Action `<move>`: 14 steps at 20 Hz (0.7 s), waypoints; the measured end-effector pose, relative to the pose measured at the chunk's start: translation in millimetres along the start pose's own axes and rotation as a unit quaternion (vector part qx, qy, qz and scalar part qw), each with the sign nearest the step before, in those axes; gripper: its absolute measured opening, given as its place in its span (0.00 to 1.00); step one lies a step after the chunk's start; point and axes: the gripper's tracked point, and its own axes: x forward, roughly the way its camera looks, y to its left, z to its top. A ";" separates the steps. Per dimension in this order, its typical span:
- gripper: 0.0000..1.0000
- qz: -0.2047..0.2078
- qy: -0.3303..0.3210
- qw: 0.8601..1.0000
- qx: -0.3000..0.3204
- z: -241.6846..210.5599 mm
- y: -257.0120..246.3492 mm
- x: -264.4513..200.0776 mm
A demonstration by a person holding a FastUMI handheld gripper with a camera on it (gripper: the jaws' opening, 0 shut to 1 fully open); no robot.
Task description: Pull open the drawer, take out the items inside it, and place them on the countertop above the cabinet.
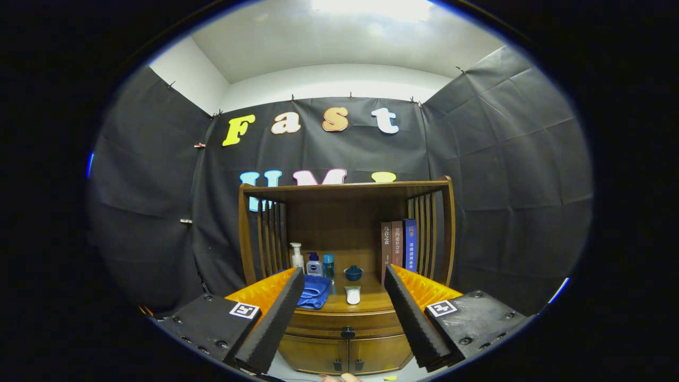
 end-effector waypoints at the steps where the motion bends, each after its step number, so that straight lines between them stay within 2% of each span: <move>1: 0.99 0.001 0.001 1.000 0.001 -0.3 0.8 -0.2; 14: 0.99 0.003 0.014 1.000 0.007 -8.3 1.1 3.7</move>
